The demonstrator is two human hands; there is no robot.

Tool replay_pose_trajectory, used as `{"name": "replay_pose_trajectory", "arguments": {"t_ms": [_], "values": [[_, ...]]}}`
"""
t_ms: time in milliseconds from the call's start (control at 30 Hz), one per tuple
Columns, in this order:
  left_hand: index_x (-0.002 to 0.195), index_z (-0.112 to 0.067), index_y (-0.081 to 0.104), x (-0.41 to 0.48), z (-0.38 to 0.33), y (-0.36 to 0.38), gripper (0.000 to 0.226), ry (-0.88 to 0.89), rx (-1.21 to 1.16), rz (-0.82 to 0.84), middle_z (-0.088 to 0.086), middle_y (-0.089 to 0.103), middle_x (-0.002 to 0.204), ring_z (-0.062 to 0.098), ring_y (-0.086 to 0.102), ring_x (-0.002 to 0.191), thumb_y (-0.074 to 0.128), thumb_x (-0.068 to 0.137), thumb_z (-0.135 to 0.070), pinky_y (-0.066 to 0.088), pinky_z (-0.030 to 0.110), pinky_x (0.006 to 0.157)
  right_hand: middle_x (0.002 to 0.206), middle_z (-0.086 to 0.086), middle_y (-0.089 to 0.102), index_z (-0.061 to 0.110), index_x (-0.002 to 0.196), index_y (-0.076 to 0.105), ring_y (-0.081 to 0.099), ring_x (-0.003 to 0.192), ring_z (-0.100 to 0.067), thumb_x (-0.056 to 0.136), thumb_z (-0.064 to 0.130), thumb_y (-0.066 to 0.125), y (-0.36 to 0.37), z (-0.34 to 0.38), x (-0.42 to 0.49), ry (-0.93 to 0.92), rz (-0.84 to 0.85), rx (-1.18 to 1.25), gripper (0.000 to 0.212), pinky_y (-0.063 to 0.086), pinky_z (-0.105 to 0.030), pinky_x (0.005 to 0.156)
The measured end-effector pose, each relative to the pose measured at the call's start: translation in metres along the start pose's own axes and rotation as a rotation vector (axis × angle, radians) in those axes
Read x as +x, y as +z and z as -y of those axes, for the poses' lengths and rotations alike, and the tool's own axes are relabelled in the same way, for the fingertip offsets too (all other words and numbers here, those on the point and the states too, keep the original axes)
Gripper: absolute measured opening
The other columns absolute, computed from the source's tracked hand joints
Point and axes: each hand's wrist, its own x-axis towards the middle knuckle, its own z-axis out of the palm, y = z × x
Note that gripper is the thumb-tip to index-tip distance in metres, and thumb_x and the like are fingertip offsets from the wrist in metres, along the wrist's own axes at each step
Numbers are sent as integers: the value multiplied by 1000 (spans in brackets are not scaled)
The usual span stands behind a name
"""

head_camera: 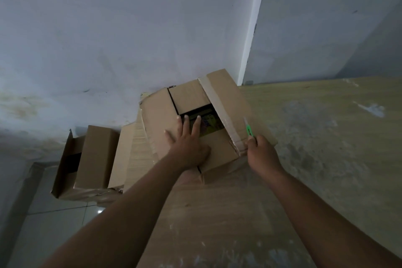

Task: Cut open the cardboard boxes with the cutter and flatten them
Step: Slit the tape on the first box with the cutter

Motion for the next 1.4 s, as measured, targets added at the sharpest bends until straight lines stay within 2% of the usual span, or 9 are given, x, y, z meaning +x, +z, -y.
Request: {"name": "replay_pose_trajectory", "arguments": {"t_ms": [100, 200, 367, 567, 733, 900, 1167, 1267, 1400], "values": [[159, -40, -17, 20, -18, -3, 100, 8, 116, -57, 8, -15, 171, 36, -16, 157, 58, 95, -31, 5, 78, 116, 96, -13, 66, 10, 102, 60, 62, 91, -35, 105, 35, 41, -7, -10, -10, 1, -12, 23, 32, 49, -41, 72], [160, -43, -15, 37, -29, -6, 96, 254, 332, -110, 10, -17, 170, 37, -13, 157, 53, 99, -12, 13, 76, 117, 89, -5, 63, 18, 117, 55, 62, 80, -29, 104, 36, 47, -16, -27, -41, -139, -92, -69, 24, 39, -33, 63], [165, -33, 1, 58, -53, -1, 71, 427, 425, -32, 19, -4, 170, 48, -2, 156, 41, 106, -27, 7, 64, 125, 69, 6, 54, 22, 108, 53, 54, 58, -15, 101, 32, 51, -12, -59, -80, -270, -59, -199, 13, 39, -34, 53], [166, -24, 6, 63, -58, 7, 68, 420, 294, -11, 22, 0, 170, 50, -1, 155, 40, 108, -38, 7, 53, 127, 80, 3, 65, 24, 129, 55, 62, 69, -20, 101, 31, 51, -12, -59, -86, -273, 2, -280, 29, 51, -37, 60], [166, -26, 5, 62, -54, 10, 66, 428, 255, -1, 20, -5, 171, 48, -6, 155, 33, 110, -44, 7, 55, 126, 75, 5, 59, 20, 121, 62, 57, 65, -17, 102, 29, 50, -18, -50, -79, -236, -19, -281, 24, 44, -32, 58], [166, -24, 4, 63, -55, 10, 63, 432, 270, 10, 21, -6, 170, 49, -7, 155, 28, 111, -42, 5, 57, 127, 68, 4, 57, 18, 93, 64, 57, 63, -20, 100, 27, 53, -23, -45, -71, -239, -11, -299, 16, 49, -37, 58], [166, -29, 4, 63, -50, 6, 61, 431, 252, 38, 16, -10, 172, 44, -12, 156, 26, 111, -42, 2, 59, 127, 65, 4, 56, 20, 93, 65, 55, 58, -20, 98, 26, 58, -81, -77, -56, -179, -88, -417, 11, 46, -34, 55], [166, -29, 5, 60, -46, 8, 60, 449, 219, 44, 16, -12, 171, 44, -15, 155, 28, 112, -39, 2, 57, 127, 61, -2, 54, 16, 91, 60, 52, 51, -21, 100, 28, 53, -102, -77, -59, -115, -144, -311, 17, 42, -36, 49], [164, -21, 23, 50, -29, 16, 64, 661, 232, 55, 23, 10, 170, 60, 1, 151, 16, 109, -52, 15, 66, 123, 62, -6, 53, 18, 88, 49, 53, 55, -30, 102, 34, 48, -97, -48, -39, -207, -229, -191, 21, 43, -44, 52]]}}
